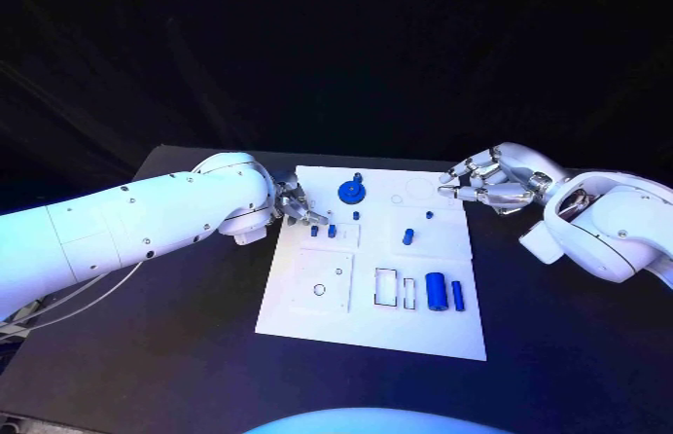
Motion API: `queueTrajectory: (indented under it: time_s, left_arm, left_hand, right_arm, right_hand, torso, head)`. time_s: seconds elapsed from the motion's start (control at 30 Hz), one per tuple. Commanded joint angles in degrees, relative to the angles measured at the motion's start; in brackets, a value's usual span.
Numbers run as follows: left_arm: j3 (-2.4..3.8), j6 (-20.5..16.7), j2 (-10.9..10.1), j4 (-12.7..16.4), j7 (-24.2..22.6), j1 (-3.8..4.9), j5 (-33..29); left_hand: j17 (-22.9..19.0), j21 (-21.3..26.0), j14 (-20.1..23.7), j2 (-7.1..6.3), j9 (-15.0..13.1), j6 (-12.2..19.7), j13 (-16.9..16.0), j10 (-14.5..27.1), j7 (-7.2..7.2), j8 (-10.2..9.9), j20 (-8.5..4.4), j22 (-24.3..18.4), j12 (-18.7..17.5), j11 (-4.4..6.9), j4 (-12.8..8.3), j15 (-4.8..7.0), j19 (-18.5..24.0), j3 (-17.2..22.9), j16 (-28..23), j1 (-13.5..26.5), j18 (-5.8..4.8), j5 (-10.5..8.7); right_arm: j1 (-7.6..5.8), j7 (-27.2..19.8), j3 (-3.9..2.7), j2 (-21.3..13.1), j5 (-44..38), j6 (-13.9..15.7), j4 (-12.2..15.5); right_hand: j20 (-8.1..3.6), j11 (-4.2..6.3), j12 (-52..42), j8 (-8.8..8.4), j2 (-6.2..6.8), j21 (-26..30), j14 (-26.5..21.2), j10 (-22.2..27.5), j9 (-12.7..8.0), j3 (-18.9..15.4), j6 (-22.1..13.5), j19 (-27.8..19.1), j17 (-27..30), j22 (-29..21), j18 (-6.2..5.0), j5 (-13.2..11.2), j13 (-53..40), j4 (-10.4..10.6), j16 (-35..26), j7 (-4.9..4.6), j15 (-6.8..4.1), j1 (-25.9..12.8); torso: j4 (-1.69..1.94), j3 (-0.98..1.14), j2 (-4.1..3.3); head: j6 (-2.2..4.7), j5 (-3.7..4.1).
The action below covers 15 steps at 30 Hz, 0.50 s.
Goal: Assemble the parts on the task board
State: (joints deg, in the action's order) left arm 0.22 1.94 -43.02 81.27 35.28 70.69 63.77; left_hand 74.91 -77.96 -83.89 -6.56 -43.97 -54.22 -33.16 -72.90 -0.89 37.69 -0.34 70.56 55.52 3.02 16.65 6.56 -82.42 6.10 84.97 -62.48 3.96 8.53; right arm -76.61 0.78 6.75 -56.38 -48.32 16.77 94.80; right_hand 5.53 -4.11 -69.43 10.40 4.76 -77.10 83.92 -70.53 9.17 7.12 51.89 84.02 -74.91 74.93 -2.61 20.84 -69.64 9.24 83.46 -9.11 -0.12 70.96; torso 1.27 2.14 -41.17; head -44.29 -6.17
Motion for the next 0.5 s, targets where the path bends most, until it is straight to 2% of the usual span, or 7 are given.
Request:
queueTrajectory:
  time_s: [0.03,0.1,0.23,0.3,0.33,0.4,0.5]
  left_arm:
    - [0.11,-6.6,-0.26,0.36,-3.96,0.06,-4.25]
    - [0.15,-9.0,-0.51,0.44,-5.48,0.1,-5.77]
    - [0.18,-13.14,-0.91,0.55,-9.39,0.15,-7.87]
    - [0.18,-15.5,-1.09,0.64,-13.04,0.17,-9.2]
    - [0.18,-17.14,-1.18,0.73,-17.24,0.18,-10.36]
    - [0.14,-18.66,-1.15,0.93,-22.64,0.18,-11.19]
    - [-0.07,-20.0,-0.89,1.35,-29.18,0.16,-9.54]
  left_hand:
    - [9.77,1.3,-4.53,0.66,0.39,1.52,3.49,2.18,-0.48,-1.14,0.07,-1.82,-2.57,-0.44,0.02,-0.66,1.05,-1.11,-0.02,-0.24,0.64,0.13]
    - [9.72,2.26,-4.51,0.85,1.6,3.57,4.7,3.61,-1.51,-3.21,0.48,-3.09,-3.83,-1.28,0.07,-1.33,1.6,-2.19,-0.07,-0.4,0.86,0.16]
    - [8.16,8.83,-3.82,1.41,4.24,6.26,5.93,7.16,-3.37,-6.23,1.65,-11.96,-6.01,-3.04,-0.16,-2.8,5.73,-3.32,-1.64,-2.87,2.55,0.17]
    - [-3.47,20.32,1.31,1.82,6.15,8.67,7.2,11.26,-5.02,-7.98,2.82,-26.24,-8.31,-4.56,-0.58,-4.16,13.29,-3.03,-13.42,-6.84,5.1,0.17]
    - [-10.37,27.67,5.03,1.91,7.93,9.55,8.25,13.63,-5.93,-9.0,3.85,-34.1,-9.71,-5.69,-0.79,-5.19,17.44,-2.74,-20.66,-10.19,6.38,0.12]
    - [-18.29,30.48,9.8,2.19,9.79,10.65,9.89,17.48,-7.11,-10.43,4.56,-35.8,-12.46,-6.53,-2.98,-5.93,18.74,-0.71,-29.24,-16.06,6.43,0.41]
    - [-24.62,33.33,13.73,1.93,12.7,10.04,12.22,20.08,-7.81,-12.33,5.33,-37.64,-15.55,-7.2,-5.64,-6.67,19.56,2.25,-35.94,-22.47,6.5,0.5]
  right_arm:
    - [0.24,-0.48,-0.01,0.1,0.06,-0.02,-0.12]
    - [0.33,-0.47,-0.01,0.1,0.07,0.03,-0.15]
    - [0.4,-0.51,-0.01,0.06,0.08,0.2,-0.15]
    - [0.42,-0.54,-0.01,0.0,0.08,0.34,-0.14]
    - [0.43,-0.6,-0.01,-0.04,0.09,0.51,-0.13]
    - [0.44,-0.75,-0.01,-0.07,0.13,0.74,-0.12]
    - [0.45,-0.99,-0.01,-0.1,0.16,1.05,-0.1]
  right_hand:
    - [-0.29,0.16,0.13,0.21,-0.49,0.4,3.85,-0.03,-0.07,-0.2,-0.1,0.11,-6.7,3.18,-0.77,0.19,0.05,0.28,-0.33,0.28,-0.48,0.09]
    - [-0.29,0.16,0.13,0.21,-0.49,0.4,3.85,-0.03,-0.07,-0.2,-0.1,0.11,-6.7,3.18,-0.77,0.19,0.05,0.28,-0.33,0.28,-0.48,0.09]
    - [-0.29,0.16,0.12,0.21,-0.5,0.41,3.85,-0.03,-0.09,-0.22,-0.13,0.12,-6.68,3.18,-0.77,0.21,0.04,0.3,-0.35,0.28,-0.48,0.07]
    - [-0.29,0.16,0.12,0.21,-0.5,0.41,3.86,-0.03,-0.09,-0.22,-0.13,0.12,-6.71,3.18,-0.77,0.21,0.04,0.3,-0.33,0.28,-0.48,0.08]
    - [-0.29,0.16,0.12,0.21,-0.5,0.41,3.86,-0.03,-0.09,-0.22,-0.13,0.12,-6.71,3.18,-0.77,0.21,0.04,0.3,-0.33,0.28,-0.48,0.08]
    - [-0.3,0.17,0.17,0.22,-0.69,0.53,3.81,0.02,-0.13,-0.11,-0.17,0.09,-6.55,3.1,-0.79,0.34,0.1,0.28,-0.48,0.28,-0.49,0.2]
    - [-0.31,0.17,0.34,0.23,-0.82,0.64,3.77,0.18,-0.15,-0.03,-0.18,0.06,-6.41,3.01,-0.81,0.44,0.26,0.25,-0.62,0.28,-0.5,0.31]
  torso:
    - [-0.02,0.02,-0.05]
    - [0.02,0.06,-0.02]
    - [-0.04,0.05,0.03]
    - [0.0,0.06,0.02]
    - [0.05,0.07,-0.02]
    - [0.06,0.07,-0.02]
    - [0.0,-0.01,0.0]
  head:
    - [0.02,-0.02]
    - [0.01,0.12]
    - [0.04,0.14]
    - [0.2,0.38]
    - [0.31,0.54]
    - [0.47,0.74]
    - [0.67,1.0]
